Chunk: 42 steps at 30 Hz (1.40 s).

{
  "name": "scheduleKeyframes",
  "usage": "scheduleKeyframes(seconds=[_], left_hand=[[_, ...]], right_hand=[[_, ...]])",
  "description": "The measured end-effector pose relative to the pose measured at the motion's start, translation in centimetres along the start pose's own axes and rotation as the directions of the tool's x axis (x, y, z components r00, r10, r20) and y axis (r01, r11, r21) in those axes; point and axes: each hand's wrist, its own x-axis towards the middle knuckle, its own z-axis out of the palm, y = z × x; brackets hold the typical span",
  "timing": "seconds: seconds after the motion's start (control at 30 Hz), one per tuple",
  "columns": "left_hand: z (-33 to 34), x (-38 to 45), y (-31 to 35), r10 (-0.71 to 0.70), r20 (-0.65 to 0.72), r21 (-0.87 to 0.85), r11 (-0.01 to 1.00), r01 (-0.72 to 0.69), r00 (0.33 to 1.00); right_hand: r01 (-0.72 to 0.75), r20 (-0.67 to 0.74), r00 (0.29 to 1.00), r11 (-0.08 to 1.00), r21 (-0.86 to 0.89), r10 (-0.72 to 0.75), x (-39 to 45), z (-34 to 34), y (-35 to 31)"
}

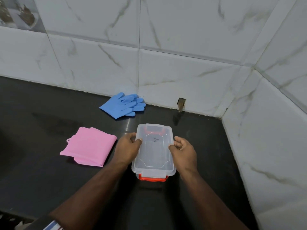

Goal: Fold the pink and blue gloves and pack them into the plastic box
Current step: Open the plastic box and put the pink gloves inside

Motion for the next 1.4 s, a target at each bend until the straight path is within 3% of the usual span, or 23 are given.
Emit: scheduleKeyframes(seconds=[0.27, 0.53, 0.8, 1.03, 1.23, 1.4], left_hand=[[0.5, 0.8, -0.1, 0.143, -0.027, 0.028, 0.989, -0.143, 0.989], [0.8, 1.6, -0.1, 0.19, -0.058, 0.204, 0.963, -0.175, 0.98], [0.9, 2.0, 0.4, 0.234, -0.072, 0.236, 0.948, -0.212, 0.97], [1.1, 2.9, 0.3, 0.218, -0.053, 0.267, 0.943, -0.197, 0.974], [1.6, 3.2, 0.3, 0.209, -0.019, 0.344, 0.919, -0.19, 0.978], [1.9, 3.5, 0.2, 0.223, -0.017, 0.349, 0.915, -0.203, 0.975]], right_hand=[[0.126, -0.098, 0.986, 0.99, -0.066, -0.132, -0.5, 3.0, 0.4], [0.16, -0.15, 0.973, 0.98, -0.116, -0.176, 0.0, 3.4, 0.4], [0.263, -0.165, 0.943, 0.951, -0.16, -0.289, 0.4, 3.4, 0.5], [0.167, -0.077, 0.98, 0.971, -0.173, -0.182, 1.6, 3.3, 0.2], [-0.149, -0.044, 0.988, 0.987, -0.06, 0.147, 6.3, 3.2, -2.0], [-0.115, -0.115, 0.989, 0.972, -0.207, 0.093, 6.6, 4.5, -2.4]])
